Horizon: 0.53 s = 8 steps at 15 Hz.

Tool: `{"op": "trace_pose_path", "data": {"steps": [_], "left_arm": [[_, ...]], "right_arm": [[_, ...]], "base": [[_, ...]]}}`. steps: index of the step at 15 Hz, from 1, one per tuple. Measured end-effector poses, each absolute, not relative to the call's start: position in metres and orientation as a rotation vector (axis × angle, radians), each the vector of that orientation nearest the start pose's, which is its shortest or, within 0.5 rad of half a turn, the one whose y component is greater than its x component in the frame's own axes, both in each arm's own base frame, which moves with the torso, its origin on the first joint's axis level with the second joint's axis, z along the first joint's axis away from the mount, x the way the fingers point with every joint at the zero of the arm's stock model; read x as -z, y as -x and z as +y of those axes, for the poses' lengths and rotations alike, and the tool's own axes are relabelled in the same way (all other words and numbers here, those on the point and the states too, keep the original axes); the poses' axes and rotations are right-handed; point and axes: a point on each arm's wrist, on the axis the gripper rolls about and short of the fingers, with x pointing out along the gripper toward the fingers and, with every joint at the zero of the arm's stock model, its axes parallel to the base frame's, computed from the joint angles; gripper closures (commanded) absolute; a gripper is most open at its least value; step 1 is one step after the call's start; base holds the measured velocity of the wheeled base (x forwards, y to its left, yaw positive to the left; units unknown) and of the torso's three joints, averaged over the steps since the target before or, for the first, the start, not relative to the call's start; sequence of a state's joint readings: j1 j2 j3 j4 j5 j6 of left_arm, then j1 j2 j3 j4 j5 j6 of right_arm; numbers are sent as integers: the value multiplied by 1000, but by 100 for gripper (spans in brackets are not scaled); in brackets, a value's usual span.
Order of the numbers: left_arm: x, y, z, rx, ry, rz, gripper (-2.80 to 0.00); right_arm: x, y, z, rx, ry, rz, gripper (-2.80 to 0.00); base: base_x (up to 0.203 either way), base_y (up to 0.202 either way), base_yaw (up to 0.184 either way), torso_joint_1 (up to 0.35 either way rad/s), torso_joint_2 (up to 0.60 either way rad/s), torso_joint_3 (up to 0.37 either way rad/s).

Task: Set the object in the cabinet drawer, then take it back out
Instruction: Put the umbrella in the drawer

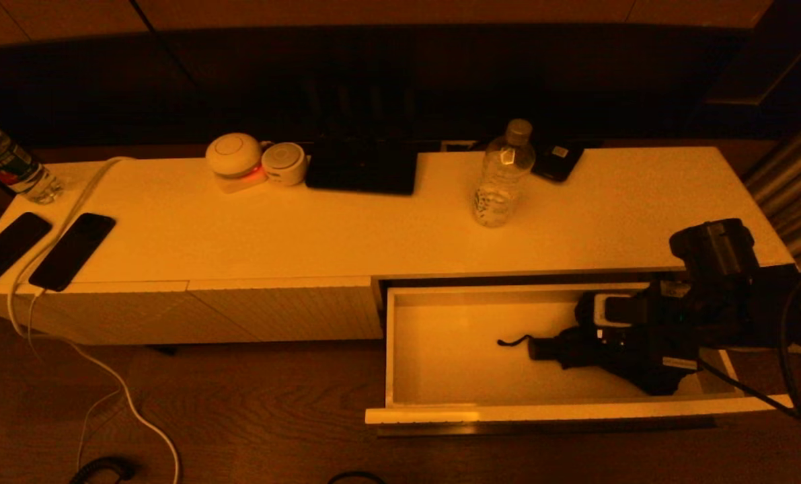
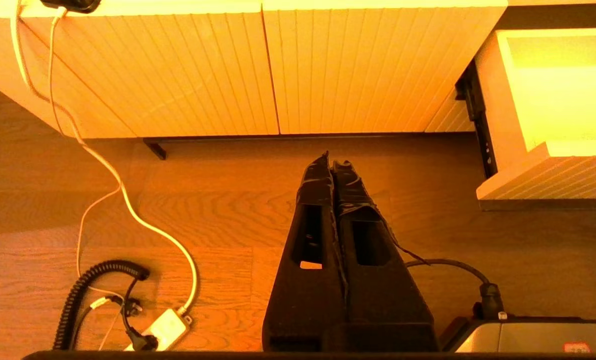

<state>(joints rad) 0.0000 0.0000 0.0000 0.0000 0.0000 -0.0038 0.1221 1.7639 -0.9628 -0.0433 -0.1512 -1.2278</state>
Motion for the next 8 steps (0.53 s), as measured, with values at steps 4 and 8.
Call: {"op": "trace_pose_path", "data": {"steps": [4,8], "left_arm": [[-75,23,0,0,4,0,0],[-75,23,0,0,4,0,0]], "right_arm": [[-196,-275,33,-390,1067,585,-280],[-229,-231,33,-437,832,536,-280]], "base": [[0,0,0,0,0,0],[0,0,0,0,0,0]]}}
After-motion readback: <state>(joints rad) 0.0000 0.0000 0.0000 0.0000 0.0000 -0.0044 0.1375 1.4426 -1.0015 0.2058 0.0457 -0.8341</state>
